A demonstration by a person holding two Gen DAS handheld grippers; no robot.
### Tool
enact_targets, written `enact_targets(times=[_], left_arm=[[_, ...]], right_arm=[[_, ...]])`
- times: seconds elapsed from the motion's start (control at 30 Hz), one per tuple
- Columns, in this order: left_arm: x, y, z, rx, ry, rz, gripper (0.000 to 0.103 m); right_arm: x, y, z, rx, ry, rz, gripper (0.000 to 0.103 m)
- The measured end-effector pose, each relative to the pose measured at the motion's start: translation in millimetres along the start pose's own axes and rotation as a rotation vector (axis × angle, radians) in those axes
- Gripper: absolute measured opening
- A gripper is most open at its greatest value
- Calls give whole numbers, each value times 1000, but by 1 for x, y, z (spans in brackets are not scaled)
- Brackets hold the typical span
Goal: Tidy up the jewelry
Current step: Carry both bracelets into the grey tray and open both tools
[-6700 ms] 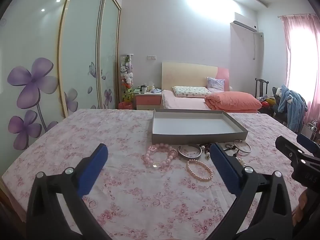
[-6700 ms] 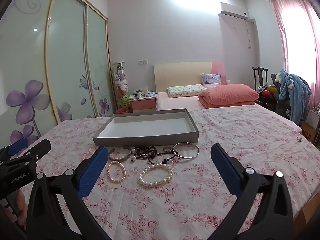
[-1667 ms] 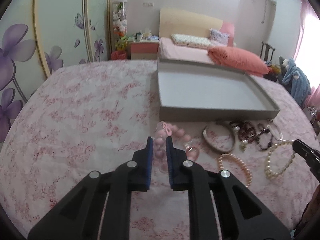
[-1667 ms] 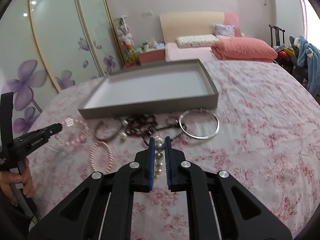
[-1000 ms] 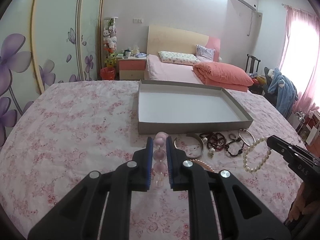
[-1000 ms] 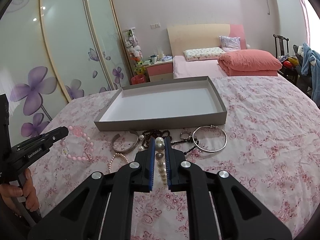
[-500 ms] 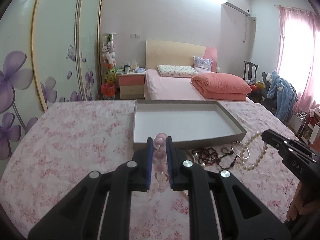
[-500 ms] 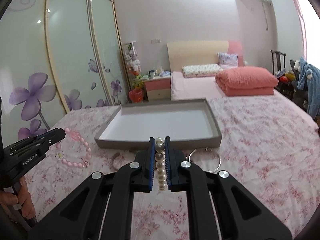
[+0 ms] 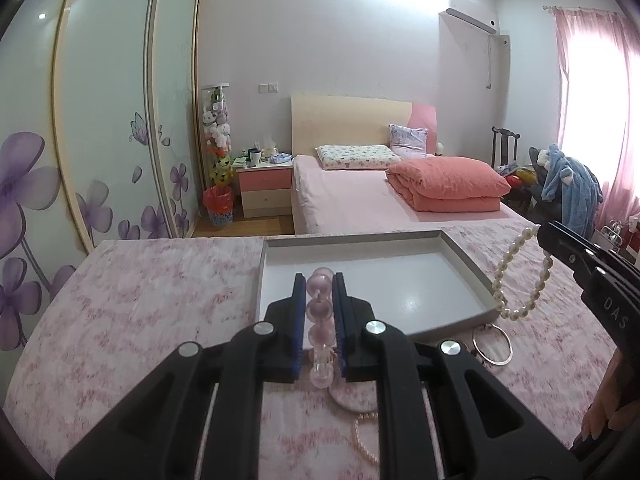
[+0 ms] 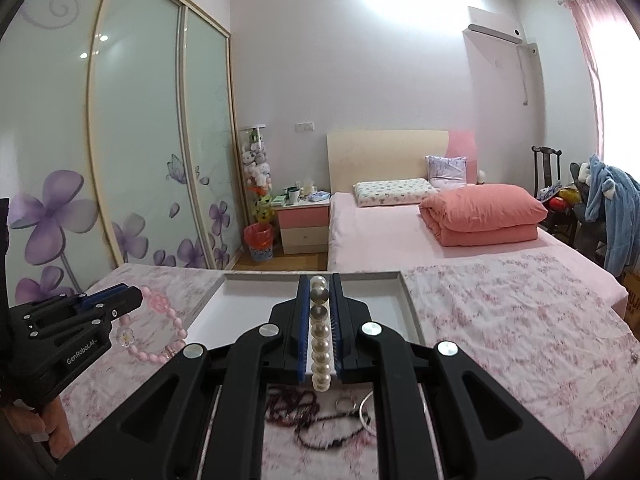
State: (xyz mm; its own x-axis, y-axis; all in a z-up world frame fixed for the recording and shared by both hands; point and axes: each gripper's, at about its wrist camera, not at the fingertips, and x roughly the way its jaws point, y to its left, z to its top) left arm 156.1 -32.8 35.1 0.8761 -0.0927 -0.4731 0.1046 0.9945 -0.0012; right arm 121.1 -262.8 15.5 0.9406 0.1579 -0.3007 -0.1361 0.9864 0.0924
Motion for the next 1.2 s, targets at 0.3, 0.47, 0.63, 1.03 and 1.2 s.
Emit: enact_targets(times=[0.3,0.47,0.63,1.03,1.2], left_arm=[[46,1,11,-4,24,20,14],[75,0,15,-6,55,16,14],[104,2,17,-17,88,3,14],[159,2,8,-23,155,-7,14],[165,5,7,-30,163,-10,15]], right_arm=[[39,-2,4,-8,5,-30,10],[69,-5,6,10,26,-39,10],[102,-7,3,36,80,-37,10],[158,-5,-16,88,200,18,11],[166,-7,-20,86,236,3,22]])
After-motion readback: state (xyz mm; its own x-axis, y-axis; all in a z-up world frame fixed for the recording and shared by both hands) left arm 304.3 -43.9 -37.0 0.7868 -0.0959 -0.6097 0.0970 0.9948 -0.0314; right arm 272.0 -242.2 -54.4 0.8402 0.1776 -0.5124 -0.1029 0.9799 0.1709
